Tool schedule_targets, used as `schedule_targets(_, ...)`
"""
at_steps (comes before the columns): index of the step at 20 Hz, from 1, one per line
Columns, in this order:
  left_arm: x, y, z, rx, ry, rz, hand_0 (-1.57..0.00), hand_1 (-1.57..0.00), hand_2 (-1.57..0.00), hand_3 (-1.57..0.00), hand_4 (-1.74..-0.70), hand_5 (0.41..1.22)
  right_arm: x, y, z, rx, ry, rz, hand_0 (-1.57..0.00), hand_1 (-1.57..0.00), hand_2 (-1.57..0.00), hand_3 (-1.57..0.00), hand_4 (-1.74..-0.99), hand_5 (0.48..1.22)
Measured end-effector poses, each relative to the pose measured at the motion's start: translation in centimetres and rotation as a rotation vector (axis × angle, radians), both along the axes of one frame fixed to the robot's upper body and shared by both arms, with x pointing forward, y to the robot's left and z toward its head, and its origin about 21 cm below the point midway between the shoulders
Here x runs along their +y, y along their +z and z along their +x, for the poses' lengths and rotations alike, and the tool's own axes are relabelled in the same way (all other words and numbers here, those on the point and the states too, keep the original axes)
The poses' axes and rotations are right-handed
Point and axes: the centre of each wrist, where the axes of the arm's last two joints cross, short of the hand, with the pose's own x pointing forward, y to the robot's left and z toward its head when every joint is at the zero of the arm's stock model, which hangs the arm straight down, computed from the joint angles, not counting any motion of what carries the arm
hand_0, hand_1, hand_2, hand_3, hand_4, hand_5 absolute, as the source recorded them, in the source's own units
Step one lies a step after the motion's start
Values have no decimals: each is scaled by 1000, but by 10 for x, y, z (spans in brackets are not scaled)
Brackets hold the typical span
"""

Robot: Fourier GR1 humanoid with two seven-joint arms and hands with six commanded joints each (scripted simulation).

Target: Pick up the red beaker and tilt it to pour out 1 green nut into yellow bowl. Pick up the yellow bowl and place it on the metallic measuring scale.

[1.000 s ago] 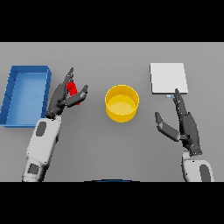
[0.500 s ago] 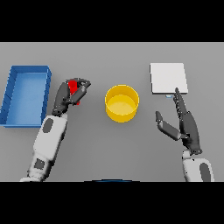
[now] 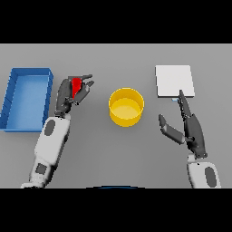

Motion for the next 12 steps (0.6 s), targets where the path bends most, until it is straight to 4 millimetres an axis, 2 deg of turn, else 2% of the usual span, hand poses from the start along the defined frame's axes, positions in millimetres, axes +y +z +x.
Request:
schedule_targets(2,6,14,0,-63,-9,23,-1546,-1546,-1547,-1547,-1716,1097,3,-1,-3,-16,11,-1,1,1,1,1,-1250,672)
schedule_targets(4,0,32,3,-78,-37,92,-1555,-1555,-1556,-1555,-1725,1107,1,1,-2,-27,10,-12,1,1,1,1,-1249,679)
schedule_targets(7,-13,58,6,-88,-138,323,-1563,-1563,-1563,-1563,-1733,1121,0,4,-4,-34,1,-36,1,1,1,1,-1243,691)
schedule_targets(12,-18,66,8,-78,-211,480,-1563,-1563,-1563,-1563,-1733,1113,2,5,-9,-16,-3,-41,1,1,1,1,-1243,710)
